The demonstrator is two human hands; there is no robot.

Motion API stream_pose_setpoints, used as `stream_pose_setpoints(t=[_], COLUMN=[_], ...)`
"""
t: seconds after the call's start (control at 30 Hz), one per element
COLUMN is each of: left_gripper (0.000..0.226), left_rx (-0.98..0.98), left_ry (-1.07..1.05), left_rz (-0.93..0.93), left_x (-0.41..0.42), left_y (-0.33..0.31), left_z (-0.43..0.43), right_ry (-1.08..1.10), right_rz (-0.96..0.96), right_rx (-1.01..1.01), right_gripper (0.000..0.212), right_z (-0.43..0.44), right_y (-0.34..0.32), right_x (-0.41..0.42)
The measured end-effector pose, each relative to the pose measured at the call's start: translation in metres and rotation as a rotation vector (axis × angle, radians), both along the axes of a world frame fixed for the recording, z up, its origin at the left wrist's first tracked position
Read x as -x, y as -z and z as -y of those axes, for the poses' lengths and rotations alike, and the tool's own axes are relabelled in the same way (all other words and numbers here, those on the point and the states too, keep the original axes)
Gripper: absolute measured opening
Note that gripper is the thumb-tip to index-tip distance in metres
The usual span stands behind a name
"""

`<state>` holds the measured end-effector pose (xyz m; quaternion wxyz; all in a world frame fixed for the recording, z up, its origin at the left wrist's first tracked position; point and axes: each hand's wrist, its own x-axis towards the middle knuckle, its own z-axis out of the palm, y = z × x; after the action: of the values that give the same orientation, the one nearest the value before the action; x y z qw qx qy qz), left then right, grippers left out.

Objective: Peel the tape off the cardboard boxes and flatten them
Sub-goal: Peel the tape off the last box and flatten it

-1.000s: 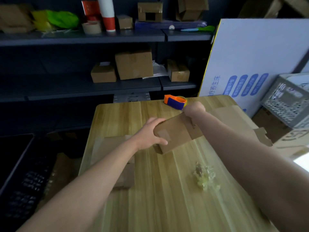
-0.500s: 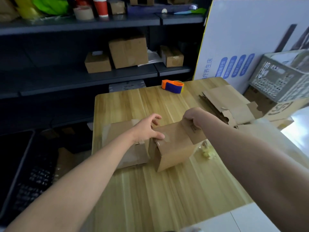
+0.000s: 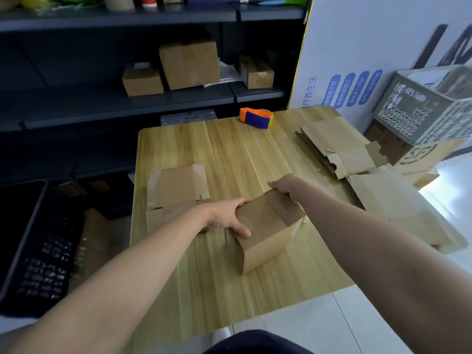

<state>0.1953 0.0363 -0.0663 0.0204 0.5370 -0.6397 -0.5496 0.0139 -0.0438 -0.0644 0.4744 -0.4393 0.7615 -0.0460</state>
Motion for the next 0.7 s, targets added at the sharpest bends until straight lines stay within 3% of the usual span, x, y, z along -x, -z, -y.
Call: stream_pose_setpoints(t=[0.1, 0.27, 0.33, 0.43, 0.5, 0.57, 0.63, 0.7], left_gripper=[0.088, 0.047, 0.071, 0.127, 0.13, 0.122, 0.108, 0.085], left_rx=[0.132, 0.394, 0.328, 0.159, 0.225, 0.269, 0.195, 0.063], left_ry=[-0.067, -0.283, -0.26, -0.069, -0.052, -0.154, -0.306, -0.487], left_rz=[0.057, 0.046, 0.067, 0.304, 0.417, 0.364, 0.184, -0.029], left_x=[0.004, 0.01, 0.013, 0.022, 0.025, 0.026, 0.021, 0.013], left_y=[0.002, 0.005, 0.005, 0.007, 0.012, 0.012, 0.009, 0.001], left_z=[-0.002, -0.017, -0.023, -0.032, -0.036, -0.037, -0.035, -0.034], right_ry=[-0.074, -0.232, -0.255, -0.266, -0.259, -0.271, -0.278, -0.27], right_rz=[0.001, -0.041, -0.056, -0.065, -0.029, -0.015, -0.018, 0.076], right_rx=[0.055, 0.026, 0.061, 0.133, 0.156, 0.183, 0.239, 0.266], right_gripper=[0.071, 0.064, 0.062, 0.06, 0.058, 0.044, 0.029, 0.035], right_z=[-0.01, -0.018, -0.023, -0.025, -0.025, -0.023, -0.02, -0.013], right_y=[-0.014, -0.021, -0.022, -0.023, -0.025, -0.027, -0.033, -0.04], right_x=[0.008, 0.025, 0.026, 0.027, 0.025, 0.024, 0.026, 0.034])
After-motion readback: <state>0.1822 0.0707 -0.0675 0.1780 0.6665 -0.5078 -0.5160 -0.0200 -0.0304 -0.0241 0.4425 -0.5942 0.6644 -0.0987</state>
